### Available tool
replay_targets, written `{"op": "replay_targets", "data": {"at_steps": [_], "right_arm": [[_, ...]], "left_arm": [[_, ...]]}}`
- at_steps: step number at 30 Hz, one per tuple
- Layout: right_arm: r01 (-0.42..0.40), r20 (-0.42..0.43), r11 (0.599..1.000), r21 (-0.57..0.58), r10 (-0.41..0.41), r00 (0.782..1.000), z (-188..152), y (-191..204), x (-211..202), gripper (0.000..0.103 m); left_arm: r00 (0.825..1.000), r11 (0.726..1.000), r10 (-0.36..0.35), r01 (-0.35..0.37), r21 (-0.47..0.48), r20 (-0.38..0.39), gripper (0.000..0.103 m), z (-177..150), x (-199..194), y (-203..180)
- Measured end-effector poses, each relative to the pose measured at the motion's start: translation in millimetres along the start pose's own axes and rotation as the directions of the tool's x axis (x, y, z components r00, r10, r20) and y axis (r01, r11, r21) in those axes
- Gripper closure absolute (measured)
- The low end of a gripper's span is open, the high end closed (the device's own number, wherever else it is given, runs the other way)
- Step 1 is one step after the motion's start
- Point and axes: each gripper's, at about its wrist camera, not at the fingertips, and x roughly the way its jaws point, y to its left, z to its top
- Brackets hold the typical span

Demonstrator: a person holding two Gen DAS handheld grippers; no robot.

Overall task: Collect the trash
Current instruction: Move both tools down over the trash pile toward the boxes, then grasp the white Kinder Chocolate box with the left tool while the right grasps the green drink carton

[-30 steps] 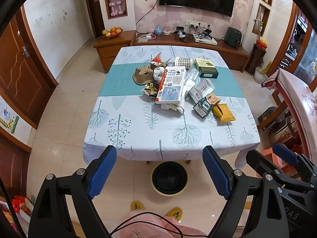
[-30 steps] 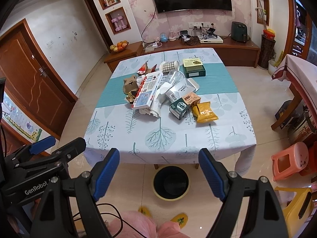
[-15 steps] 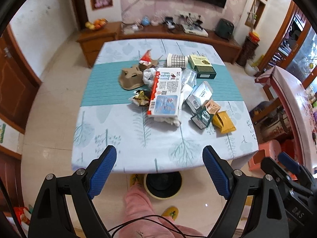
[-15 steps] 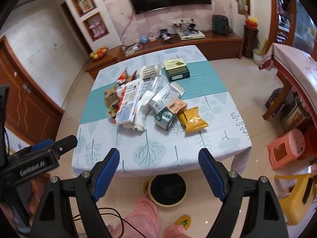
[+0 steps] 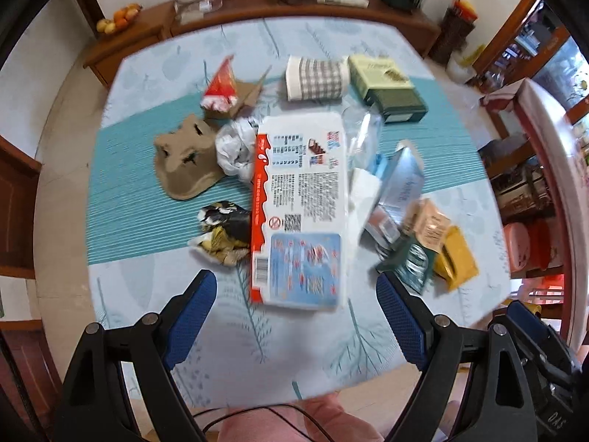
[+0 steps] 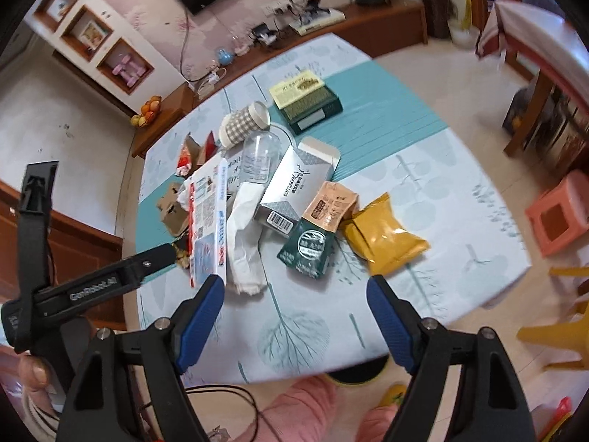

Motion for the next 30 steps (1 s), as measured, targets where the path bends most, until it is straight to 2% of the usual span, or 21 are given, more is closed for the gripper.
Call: {"op": "replay_targets", "data": {"at_steps": [6, 9, 13, 19, 21, 24, 30], "right_arm": [[-0.003, -0.081, 0.999, 0.046, 0.006, 0.997, 14.8, -3.0, 52.3, 0.025], [0.012, -0.117, 0.997, 0.074, -0.004, 0.993, 19.7, -6.1, 73.5, 0.025], [0.035, -0.166, 0.991, 0.131, -0.013, 0.986, 24.3, -13.7, 96.4, 0.025], [0.067, -0.192, 0.988, 0.139, -0.039, 0.981, 25.2, -17.0, 114.4, 0.025], [0.072, -0.204, 0.987, 0.144, -0.042, 0.978, 23.8, -18.5, 118.9, 0.031], [0.055, -0.232, 0.986, 0.157, -0.018, 0.973, 21.6, -21.4, 125.7, 0.046], [0.043, -0.217, 0.988, 0.148, -0.010, 0.976, 18.7, -23.2, 123.6, 0.046]], "left_arm": [[0.996, 0.998, 0.000, -0.006, -0.066, -0.092, 0.016, 21.8, 45.0, 2.4], [0.994, 0.997, -0.006, -0.003, -0.079, -0.108, 0.016, 27.4, 56.7, 0.2], [0.991, 0.997, 0.037, -0.044, -0.055, -0.130, 0.016, 31.5, 68.3, -7.8], [0.988, 0.996, 0.050, -0.060, -0.066, -0.144, 0.015, 37.7, 78.6, -9.2], [0.988, 0.996, 0.038, -0.050, -0.078, -0.148, 0.016, 40.4, 80.4, -5.5], [0.990, 0.996, -0.004, -0.010, -0.091, -0.144, 0.029, 39.2, 78.9, -0.1], [0.984, 0.992, -0.079, 0.061, -0.113, -0.160, 0.062, 25.3, 71.8, 13.7]]}}
